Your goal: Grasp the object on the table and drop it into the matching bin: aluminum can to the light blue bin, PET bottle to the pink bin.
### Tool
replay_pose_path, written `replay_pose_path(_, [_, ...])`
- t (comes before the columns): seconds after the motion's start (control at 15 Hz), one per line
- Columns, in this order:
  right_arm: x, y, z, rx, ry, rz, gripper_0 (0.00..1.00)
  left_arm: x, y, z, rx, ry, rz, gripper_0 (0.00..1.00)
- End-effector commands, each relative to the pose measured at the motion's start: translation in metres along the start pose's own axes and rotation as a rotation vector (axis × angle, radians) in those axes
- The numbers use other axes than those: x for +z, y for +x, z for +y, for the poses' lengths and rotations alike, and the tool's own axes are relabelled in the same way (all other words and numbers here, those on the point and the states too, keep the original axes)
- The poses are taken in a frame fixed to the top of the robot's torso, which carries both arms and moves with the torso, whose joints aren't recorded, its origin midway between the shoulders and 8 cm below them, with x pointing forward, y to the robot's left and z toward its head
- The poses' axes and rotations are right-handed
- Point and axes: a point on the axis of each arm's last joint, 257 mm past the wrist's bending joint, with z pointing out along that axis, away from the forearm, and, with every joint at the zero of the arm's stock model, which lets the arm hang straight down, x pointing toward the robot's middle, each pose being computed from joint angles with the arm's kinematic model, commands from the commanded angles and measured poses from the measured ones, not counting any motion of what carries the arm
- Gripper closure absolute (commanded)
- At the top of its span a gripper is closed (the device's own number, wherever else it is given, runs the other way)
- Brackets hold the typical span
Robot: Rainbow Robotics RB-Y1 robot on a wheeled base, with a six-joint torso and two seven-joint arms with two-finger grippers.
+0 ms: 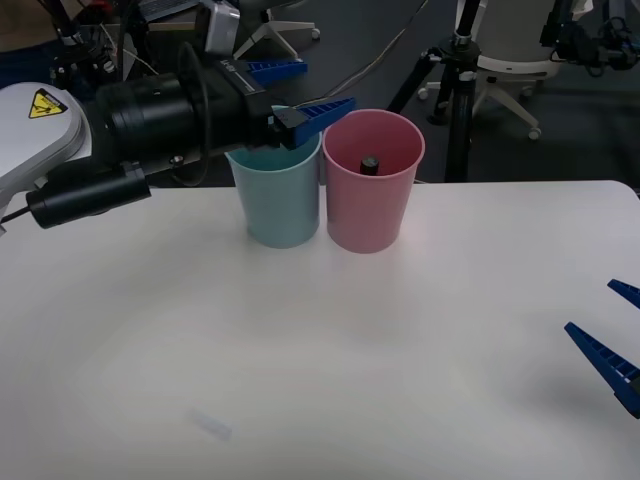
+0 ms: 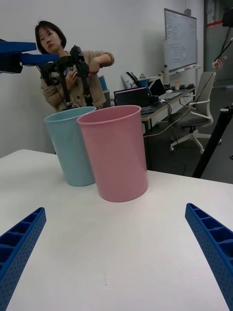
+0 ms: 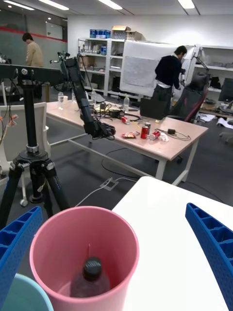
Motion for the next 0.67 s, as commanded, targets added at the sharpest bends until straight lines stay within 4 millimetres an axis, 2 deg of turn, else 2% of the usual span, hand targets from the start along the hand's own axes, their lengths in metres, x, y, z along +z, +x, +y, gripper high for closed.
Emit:
replay_pose_path(0.07, [0.0, 0.0, 0.0, 0.0, 0.0, 0.0, 0.0, -0.031, 0.004, -0.009, -0.004, 0.0, 0.005, 0.0])
replay_pose_path(0.4, [0.0, 0.0, 0.0, 0.0, 0.0, 0.0, 0.0, -0.087, 0.009, -0.025, -0.005, 0.006, 0.012, 0.0])
replay_pose_path(0.67, [0.0, 0.0, 0.0, 0.0, 0.0, 0.0, 0.0, -0.132, 0.017, -0.02, -0.008, -0.024, 0.017, 0.0])
